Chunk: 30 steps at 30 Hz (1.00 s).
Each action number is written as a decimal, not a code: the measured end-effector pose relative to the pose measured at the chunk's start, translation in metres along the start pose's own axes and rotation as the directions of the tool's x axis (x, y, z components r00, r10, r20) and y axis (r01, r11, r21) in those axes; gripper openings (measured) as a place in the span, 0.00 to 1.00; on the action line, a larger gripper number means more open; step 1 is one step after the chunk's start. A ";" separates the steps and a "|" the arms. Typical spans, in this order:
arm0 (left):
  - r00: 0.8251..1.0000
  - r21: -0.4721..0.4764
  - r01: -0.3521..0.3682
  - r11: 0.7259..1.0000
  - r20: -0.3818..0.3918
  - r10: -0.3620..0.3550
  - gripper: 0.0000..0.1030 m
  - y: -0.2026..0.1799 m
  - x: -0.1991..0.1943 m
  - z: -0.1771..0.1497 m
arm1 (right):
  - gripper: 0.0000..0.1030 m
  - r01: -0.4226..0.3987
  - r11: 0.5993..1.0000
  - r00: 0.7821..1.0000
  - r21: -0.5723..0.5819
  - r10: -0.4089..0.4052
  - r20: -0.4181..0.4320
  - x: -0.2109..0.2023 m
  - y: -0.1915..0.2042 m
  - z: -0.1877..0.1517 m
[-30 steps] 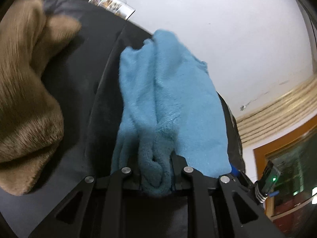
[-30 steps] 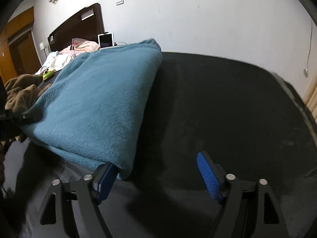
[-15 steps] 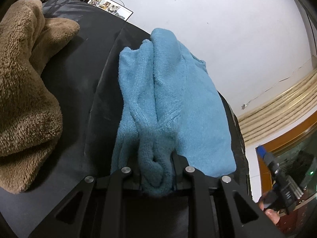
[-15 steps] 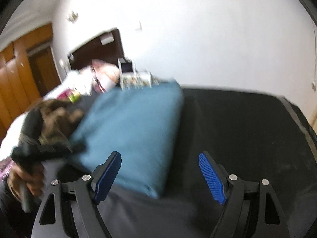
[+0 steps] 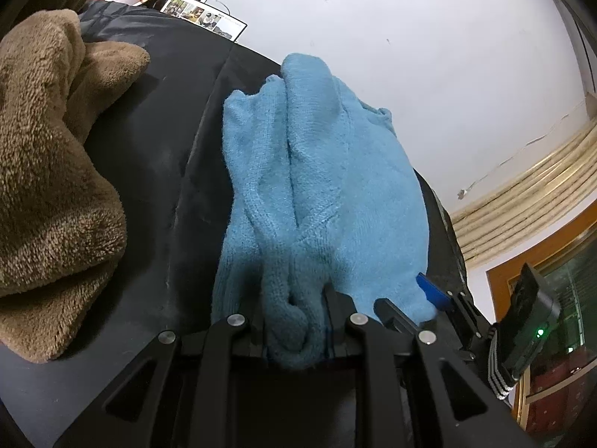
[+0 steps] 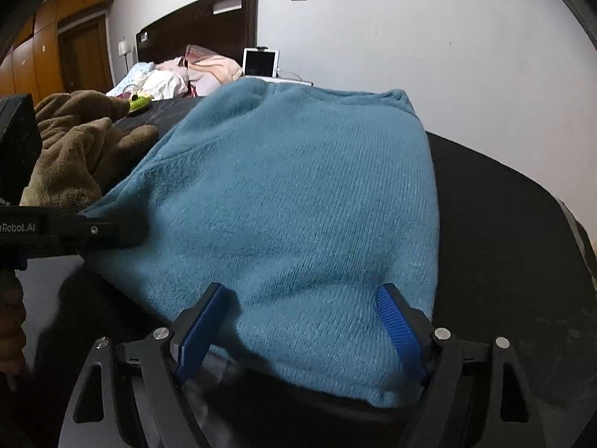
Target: Fold clothes
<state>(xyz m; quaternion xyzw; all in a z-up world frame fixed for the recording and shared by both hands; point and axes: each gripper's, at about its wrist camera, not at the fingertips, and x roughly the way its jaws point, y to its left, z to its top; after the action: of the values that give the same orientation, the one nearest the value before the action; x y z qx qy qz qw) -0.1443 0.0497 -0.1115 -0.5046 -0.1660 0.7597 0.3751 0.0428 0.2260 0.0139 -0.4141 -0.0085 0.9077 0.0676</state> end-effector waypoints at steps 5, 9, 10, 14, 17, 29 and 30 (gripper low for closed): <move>0.999 0.001 -0.029 1.000 0.040 0.029 0.37 -0.005 -0.015 0.004 | 0.82 -0.004 1.000 1.000 0.008 0.004 0.002 0.000 0.001 -0.001; 0.986 0.040 -0.083 0.996 0.148 0.076 0.53 -0.020 -0.040 0.011 | 0.82 -0.010 1.000 1.000 0.012 0.010 0.008 -0.001 0.001 -0.001; 0.983 0.050 -0.087 0.995 0.169 0.077 0.57 -0.024 -0.045 0.015 | 0.82 -0.010 1.000 1.000 0.012 0.010 0.009 0.000 0.002 0.000; 0.984 0.128 -0.059 0.990 0.177 0.036 0.61 -0.054 -0.042 0.037 | 0.83 -0.014 1.000 1.000 0.013 0.014 0.011 0.001 0.002 0.002; 0.989 0.186 -0.038 0.982 0.145 0.011 0.61 -0.073 -0.025 0.057 | 0.83 -0.016 1.000 1.000 0.016 0.016 0.012 0.001 0.002 0.002; 0.992 0.083 -0.128 0.988 0.019 0.127 0.45 -0.042 0.060 0.108 | 0.83 -0.035 0.999 0.999 0.014 0.035 0.014 0.003 -0.001 0.004; 0.990 0.085 -0.143 0.986 0.030 0.141 0.41 -0.039 0.060 0.108 | 0.83 -0.037 0.999 0.999 0.013 0.037 0.014 0.003 -0.001 0.004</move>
<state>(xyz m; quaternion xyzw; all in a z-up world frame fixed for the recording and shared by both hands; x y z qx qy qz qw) -0.2376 0.1335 -0.0786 -0.4892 -0.1009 0.7969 0.3397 0.0374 0.2273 0.0144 -0.4074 0.0049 0.9117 0.0535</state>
